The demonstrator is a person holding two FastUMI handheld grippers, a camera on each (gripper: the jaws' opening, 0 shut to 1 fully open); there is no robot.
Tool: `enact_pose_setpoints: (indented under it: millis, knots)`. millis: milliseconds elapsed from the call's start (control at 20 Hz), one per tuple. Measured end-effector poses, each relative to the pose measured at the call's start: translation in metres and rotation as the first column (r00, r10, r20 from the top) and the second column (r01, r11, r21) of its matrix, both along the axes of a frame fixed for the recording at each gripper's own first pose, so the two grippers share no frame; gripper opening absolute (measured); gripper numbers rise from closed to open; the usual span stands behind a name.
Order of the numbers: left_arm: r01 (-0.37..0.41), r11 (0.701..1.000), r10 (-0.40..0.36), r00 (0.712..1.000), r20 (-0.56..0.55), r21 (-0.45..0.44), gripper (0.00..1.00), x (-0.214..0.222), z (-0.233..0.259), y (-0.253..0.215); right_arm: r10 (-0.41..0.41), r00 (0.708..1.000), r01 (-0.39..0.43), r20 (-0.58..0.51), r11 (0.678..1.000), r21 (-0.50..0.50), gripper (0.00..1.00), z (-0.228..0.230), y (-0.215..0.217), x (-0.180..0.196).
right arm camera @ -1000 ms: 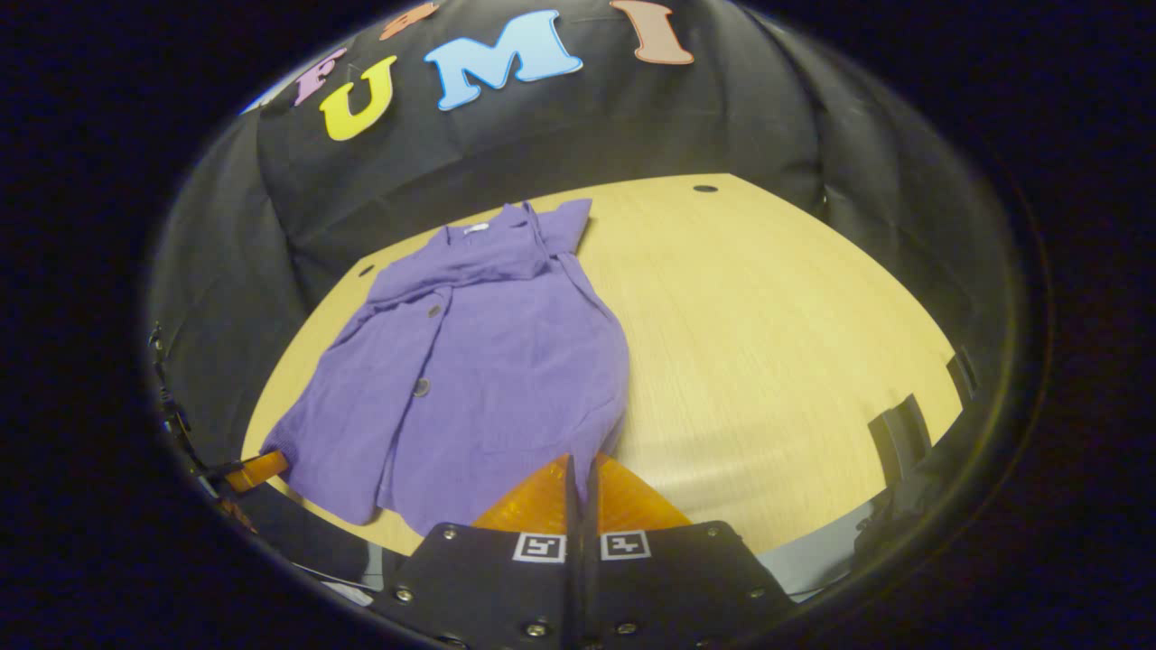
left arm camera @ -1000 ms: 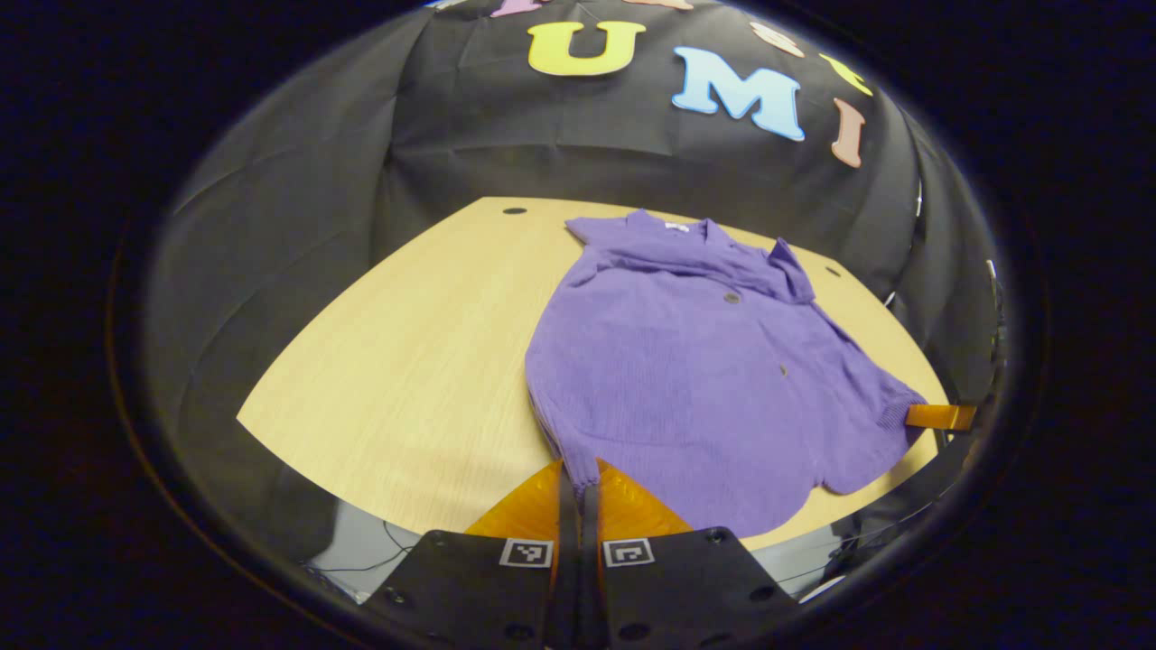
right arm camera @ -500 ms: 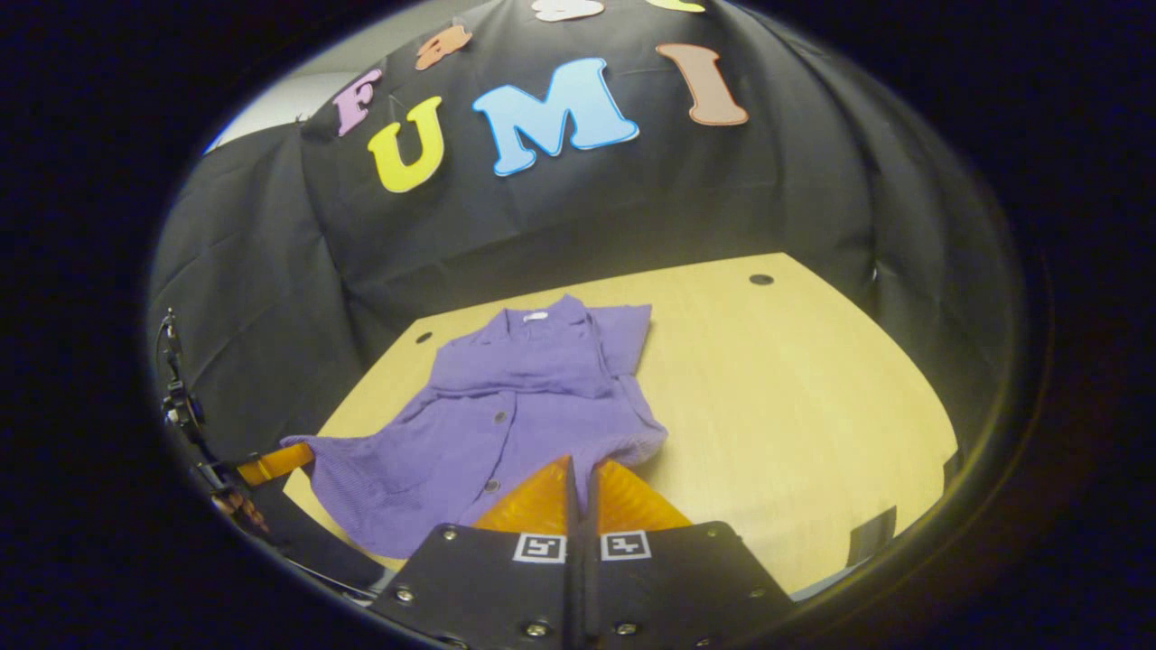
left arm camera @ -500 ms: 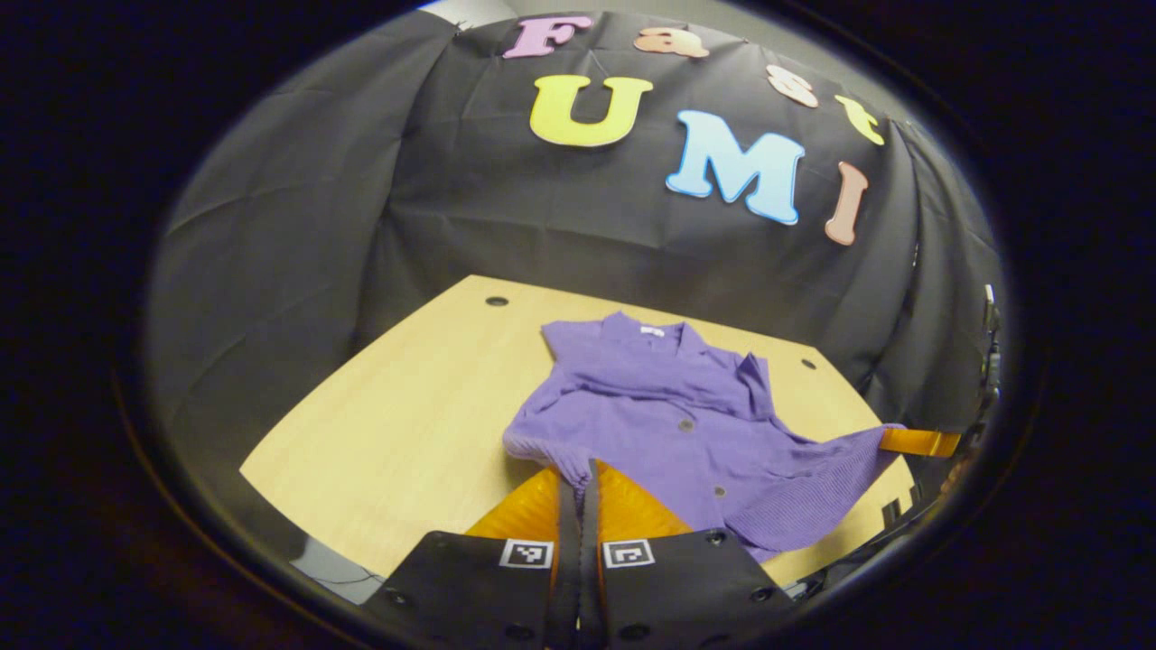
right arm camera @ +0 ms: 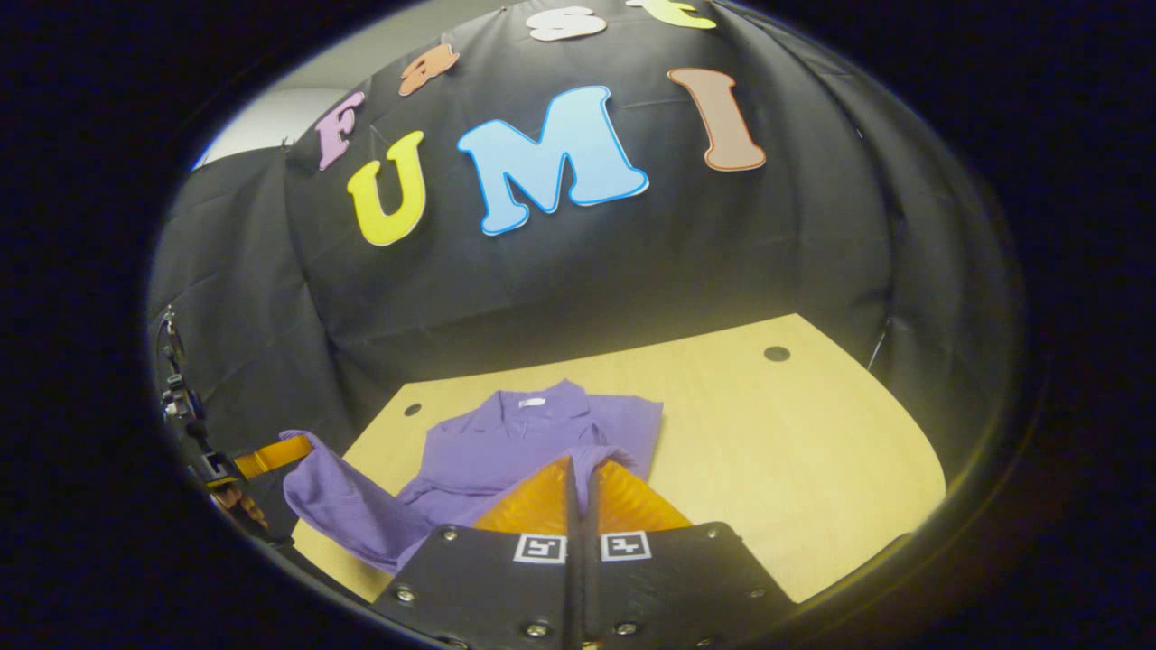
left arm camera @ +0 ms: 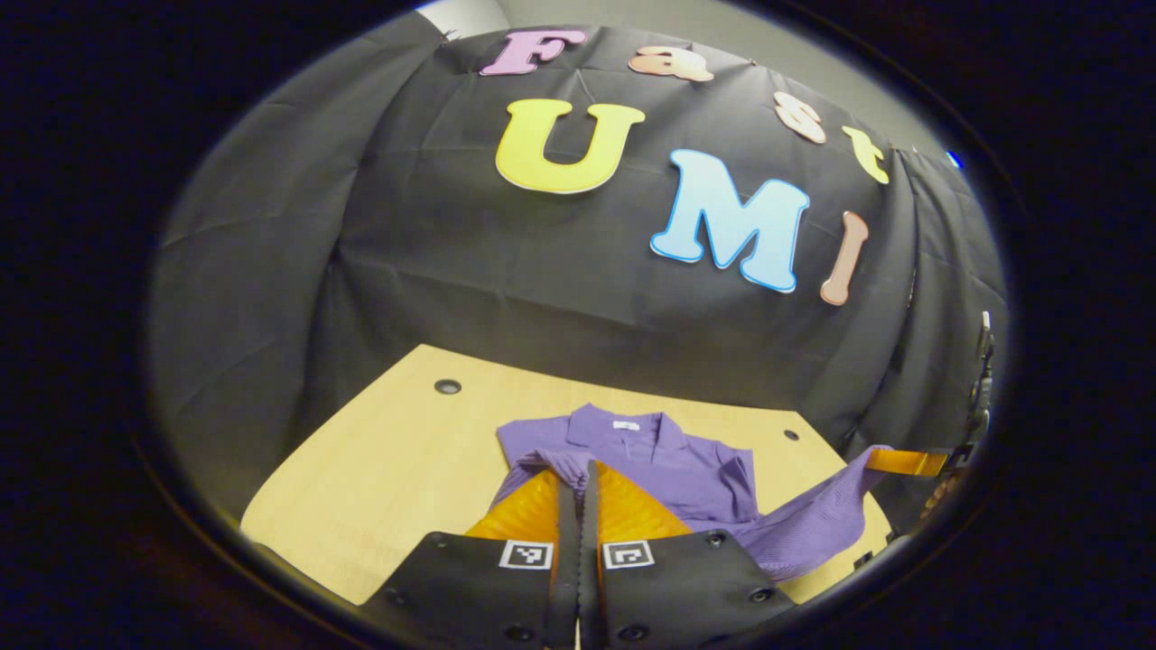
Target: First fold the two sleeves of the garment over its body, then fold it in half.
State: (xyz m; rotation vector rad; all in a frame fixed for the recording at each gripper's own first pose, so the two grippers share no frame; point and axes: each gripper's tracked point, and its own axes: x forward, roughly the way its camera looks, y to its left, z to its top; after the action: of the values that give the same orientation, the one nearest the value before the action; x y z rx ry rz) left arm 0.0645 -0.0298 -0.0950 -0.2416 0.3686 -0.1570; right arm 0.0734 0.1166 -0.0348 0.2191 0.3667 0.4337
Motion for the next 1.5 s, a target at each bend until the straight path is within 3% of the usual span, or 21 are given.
enact_pose_setpoints:
  millis: [200,450,900,1250,1500]
  knots:
    - [0.024,1.000,-0.024,1.000,0.007,-0.002,0.05,0.077,0.003,0.005,-0.037,0.999,0.037,-0.015,0.999,0.011,0.00,0.010,0.015,0.063]
    - [0.057,0.998,-0.056,0.998,-0.033,0.003,0.05,0.160,-0.028,0.006,-0.100,0.992,0.101,-0.079,0.995,0.003,0.00,-0.006,0.029,0.132]
    - [0.109,0.993,-0.105,0.993,-0.061,0.055,0.06,0.272,-0.091,-0.009,-0.163,0.978,0.154,-0.131,0.985,-0.076,0.00,-0.044,0.046,0.218]
    - [0.091,0.991,-0.078,0.989,-0.129,0.099,0.06,0.317,-0.160,0.001,-0.228,0.946,0.203,-0.230,0.971,-0.128,0.00,-0.099,0.042,0.272]
    - [0.086,0.990,-0.074,0.991,-0.110,0.113,0.06,0.332,-0.174,-0.001,-0.256,0.932,0.234,-0.258,0.966,-0.113,0.00,-0.119,0.043,0.297]
